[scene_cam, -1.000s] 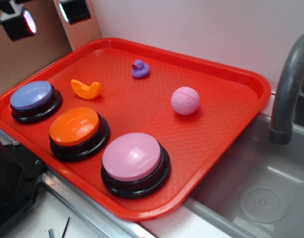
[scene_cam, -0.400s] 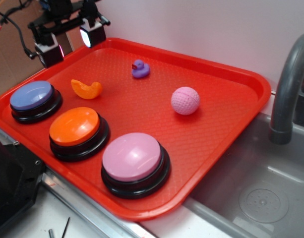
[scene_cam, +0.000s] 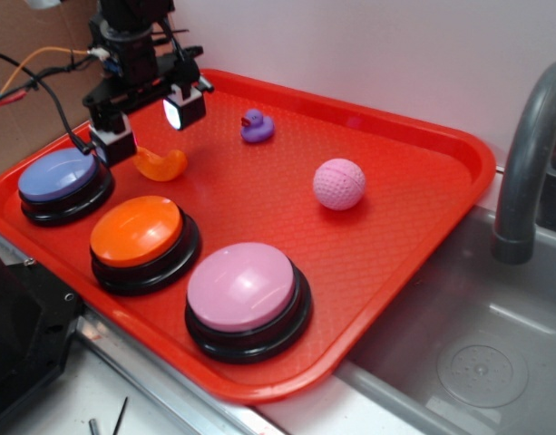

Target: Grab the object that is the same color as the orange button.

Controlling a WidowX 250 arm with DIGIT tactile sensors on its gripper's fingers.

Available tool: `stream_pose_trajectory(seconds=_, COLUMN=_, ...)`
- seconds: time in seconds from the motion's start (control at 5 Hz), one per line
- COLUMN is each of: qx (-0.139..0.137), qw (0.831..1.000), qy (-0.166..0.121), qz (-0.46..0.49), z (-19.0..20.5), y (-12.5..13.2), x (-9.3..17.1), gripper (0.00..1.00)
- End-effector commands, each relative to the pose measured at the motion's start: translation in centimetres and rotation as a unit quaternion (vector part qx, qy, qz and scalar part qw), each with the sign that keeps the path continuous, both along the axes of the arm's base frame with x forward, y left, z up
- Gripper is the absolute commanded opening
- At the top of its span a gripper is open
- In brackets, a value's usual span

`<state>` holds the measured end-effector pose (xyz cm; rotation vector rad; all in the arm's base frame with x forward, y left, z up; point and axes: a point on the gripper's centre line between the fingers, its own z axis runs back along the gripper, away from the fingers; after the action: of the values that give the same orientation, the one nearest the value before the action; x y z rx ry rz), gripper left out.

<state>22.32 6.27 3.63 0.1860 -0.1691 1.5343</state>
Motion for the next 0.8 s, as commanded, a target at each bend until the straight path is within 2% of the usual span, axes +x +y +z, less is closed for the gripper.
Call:
stream_pose_trajectory(seconds=0.0, qx=0.022, qw=1.0, qy=-0.011, qz=0.001, z=-1.95, y=0.01, x=-0.83, gripper=0.81)
stream_pose_trajectory(seconds=0.2, qx=0.029, qw=0.999, qy=-0.017, qz=0.007, z=-2.01, y=-0.18, x=-0.99, gripper=0.0)
stream_pose_trajectory(seconds=0.6, qx=0.032, qw=0.999, qy=-0.023, qz=-0.022, z=-1.16, y=-0.42, x=-0.99, gripper=0.0)
